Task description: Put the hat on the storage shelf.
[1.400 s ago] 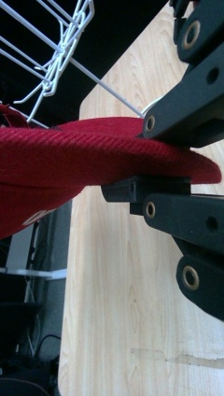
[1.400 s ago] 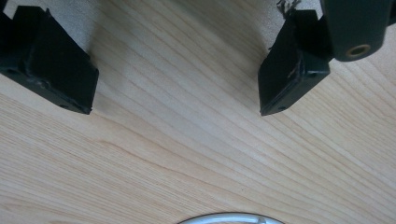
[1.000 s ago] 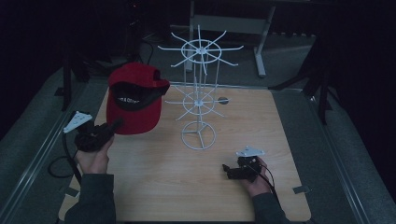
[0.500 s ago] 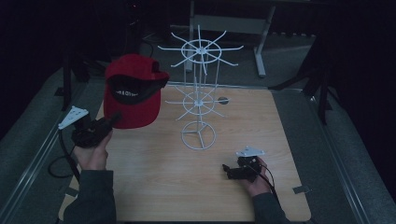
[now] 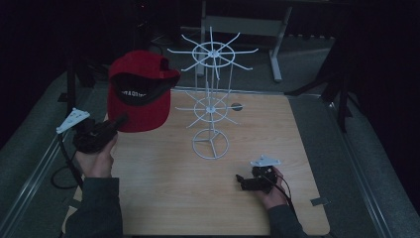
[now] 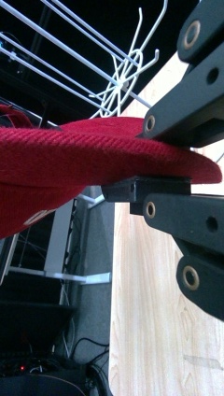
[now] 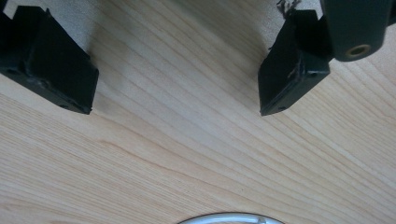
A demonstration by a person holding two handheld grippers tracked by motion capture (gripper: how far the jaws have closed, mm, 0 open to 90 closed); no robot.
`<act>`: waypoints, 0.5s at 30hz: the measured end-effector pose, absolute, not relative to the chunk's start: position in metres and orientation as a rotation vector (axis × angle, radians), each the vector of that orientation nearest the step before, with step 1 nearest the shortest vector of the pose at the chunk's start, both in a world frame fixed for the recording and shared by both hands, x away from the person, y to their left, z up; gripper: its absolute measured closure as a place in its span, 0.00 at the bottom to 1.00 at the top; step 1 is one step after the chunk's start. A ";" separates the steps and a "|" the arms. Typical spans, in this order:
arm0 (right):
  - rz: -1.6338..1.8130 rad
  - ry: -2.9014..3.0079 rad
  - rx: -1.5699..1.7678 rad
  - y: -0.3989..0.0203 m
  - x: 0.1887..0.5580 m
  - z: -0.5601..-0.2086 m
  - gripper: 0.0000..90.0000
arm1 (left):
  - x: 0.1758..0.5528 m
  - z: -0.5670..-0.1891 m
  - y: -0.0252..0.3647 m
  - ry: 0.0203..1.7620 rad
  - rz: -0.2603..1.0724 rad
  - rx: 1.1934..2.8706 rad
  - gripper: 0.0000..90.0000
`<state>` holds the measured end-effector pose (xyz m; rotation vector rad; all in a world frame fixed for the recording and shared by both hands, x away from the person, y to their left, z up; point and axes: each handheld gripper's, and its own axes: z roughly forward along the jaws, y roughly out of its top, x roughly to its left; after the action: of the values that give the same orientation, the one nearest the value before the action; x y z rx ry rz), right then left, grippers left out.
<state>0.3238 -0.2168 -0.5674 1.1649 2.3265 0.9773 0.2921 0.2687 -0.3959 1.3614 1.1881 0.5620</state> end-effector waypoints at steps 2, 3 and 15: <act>0.978 2.327 1.166 -0.217 0.324 -0.567 0.13 | 0.292 -0.394 0.269 1.186 0.561 1.361 0.95; 0.978 2.327 1.166 -0.217 0.324 -0.567 0.13 | 0.292 -0.393 0.269 1.184 0.564 1.361 0.95; 0.977 2.327 1.165 -0.217 0.324 -0.567 0.13 | 0.291 -0.385 0.270 1.167 0.566 1.354 0.95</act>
<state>0.3238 -0.2168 -0.5675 1.1651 2.3271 0.9774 0.2910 0.2695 -0.3849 1.3544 1.1670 0.5657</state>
